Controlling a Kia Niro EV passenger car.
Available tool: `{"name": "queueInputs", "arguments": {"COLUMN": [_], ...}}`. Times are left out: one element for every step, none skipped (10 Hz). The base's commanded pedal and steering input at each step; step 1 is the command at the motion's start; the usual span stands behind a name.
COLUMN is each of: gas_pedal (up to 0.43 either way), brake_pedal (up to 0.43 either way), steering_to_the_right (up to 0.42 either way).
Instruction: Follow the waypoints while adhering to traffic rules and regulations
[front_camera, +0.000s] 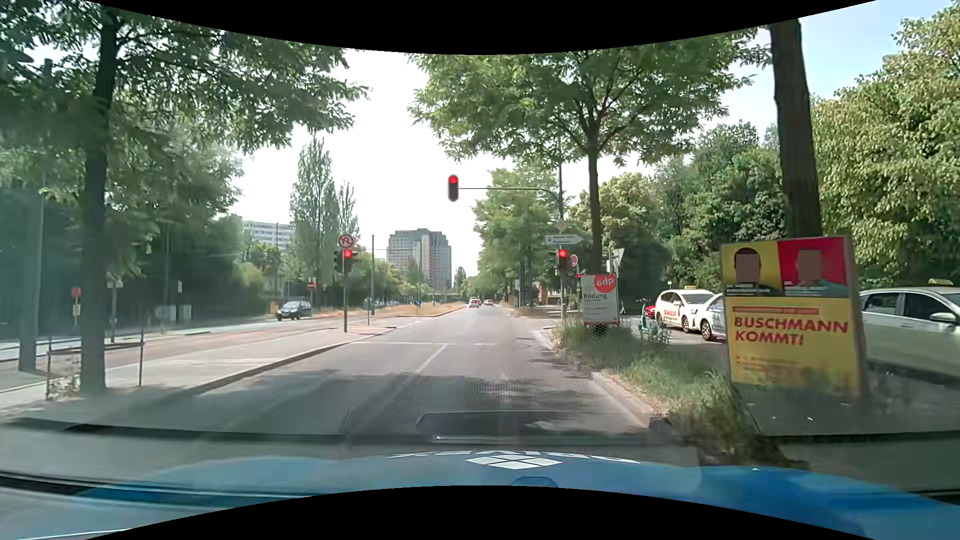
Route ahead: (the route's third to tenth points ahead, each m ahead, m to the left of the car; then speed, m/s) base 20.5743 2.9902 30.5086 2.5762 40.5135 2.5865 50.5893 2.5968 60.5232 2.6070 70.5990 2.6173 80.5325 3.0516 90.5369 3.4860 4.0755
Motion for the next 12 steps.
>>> {"name": "queueInputs", "arguments": {"gas_pedal": [0.0, 0.0, 0.0, 0.0, 0.0, 0.0, 0.0, 0.0, 0.0, 0.0, 0.0, 0.0], "brake_pedal": [0.0, 0.0, 0.0, 0.0, 0.0, 0.0, 0.0, 0.024, 0.043, 0.079, 0.091, 0.098], "steering_to_the_right": [-0.003, -0.004, -0.004, -0.004, -0.003, -0.003, -0.003, -0.003, -0.003, -0.003, -0.003, -0.003]}}
